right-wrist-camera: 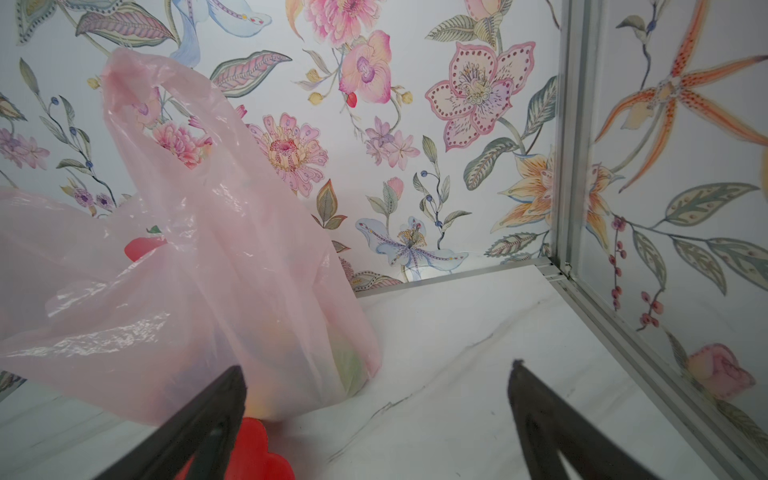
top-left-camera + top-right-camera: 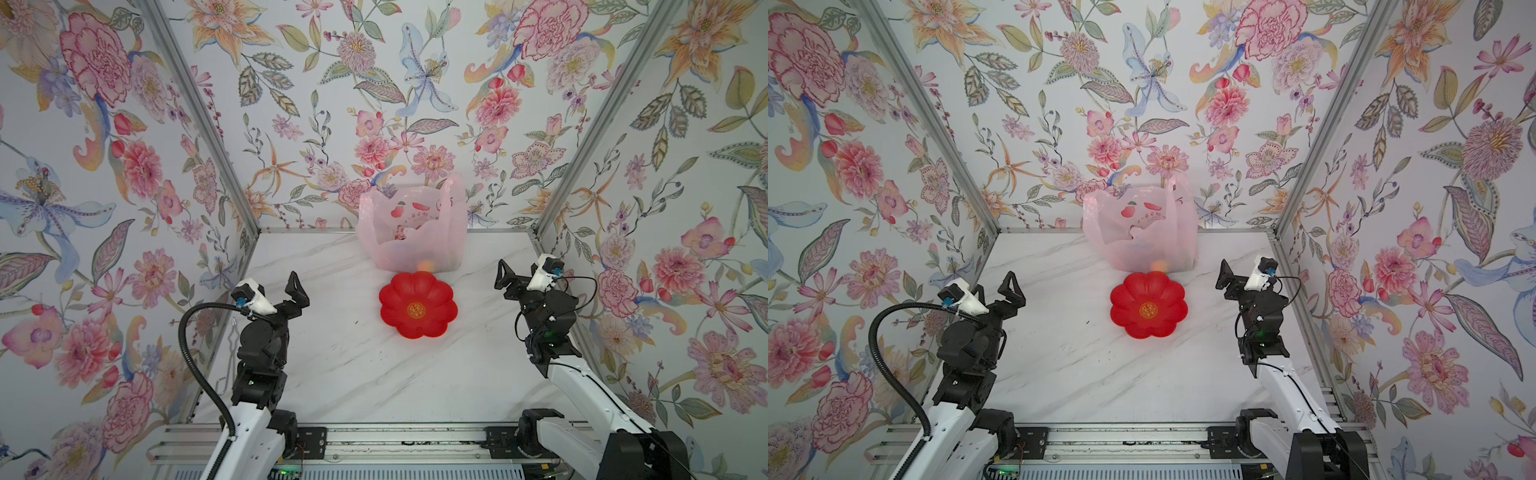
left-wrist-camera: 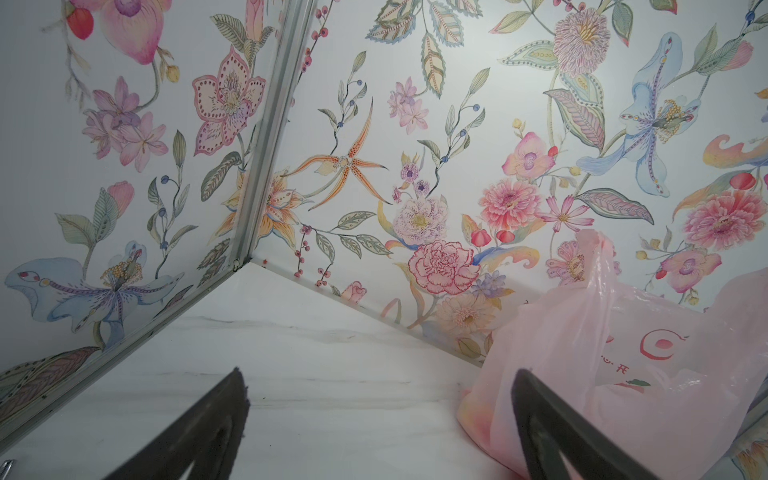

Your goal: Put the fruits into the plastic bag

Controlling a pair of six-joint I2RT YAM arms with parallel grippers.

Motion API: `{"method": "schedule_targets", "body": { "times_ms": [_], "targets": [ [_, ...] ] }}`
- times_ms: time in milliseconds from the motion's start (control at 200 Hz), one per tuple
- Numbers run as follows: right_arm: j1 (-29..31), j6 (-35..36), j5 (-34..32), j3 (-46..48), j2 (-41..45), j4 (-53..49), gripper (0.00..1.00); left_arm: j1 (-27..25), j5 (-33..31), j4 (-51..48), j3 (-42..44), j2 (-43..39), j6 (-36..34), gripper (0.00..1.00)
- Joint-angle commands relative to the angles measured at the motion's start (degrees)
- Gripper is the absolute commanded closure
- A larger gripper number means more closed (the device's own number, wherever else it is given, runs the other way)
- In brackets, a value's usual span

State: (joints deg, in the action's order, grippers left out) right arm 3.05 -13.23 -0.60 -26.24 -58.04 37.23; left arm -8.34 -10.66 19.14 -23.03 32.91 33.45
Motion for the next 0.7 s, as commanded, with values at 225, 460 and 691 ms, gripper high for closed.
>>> {"method": "schedule_targets", "body": {
  "times_ms": [225,460,691],
  "targets": [
    [-4.35,2.87,-3.39,8.54,0.00,3.24,0.01,0.35,-1.01,-0.97,2.64,0.40,2.15,0.01],
    [-6.56,4.07,-5.01,12.85,-4.23,8.29,0.01,0.28,-0.81,1.20,3.58,2.95,-0.78,0.01],
    [-6.56,6.28,-5.11,14.24,-9.34,13.86,0.01,0.31,-0.91,4.10,4.13,6.12,-4.90,0.01]
  ]
}}
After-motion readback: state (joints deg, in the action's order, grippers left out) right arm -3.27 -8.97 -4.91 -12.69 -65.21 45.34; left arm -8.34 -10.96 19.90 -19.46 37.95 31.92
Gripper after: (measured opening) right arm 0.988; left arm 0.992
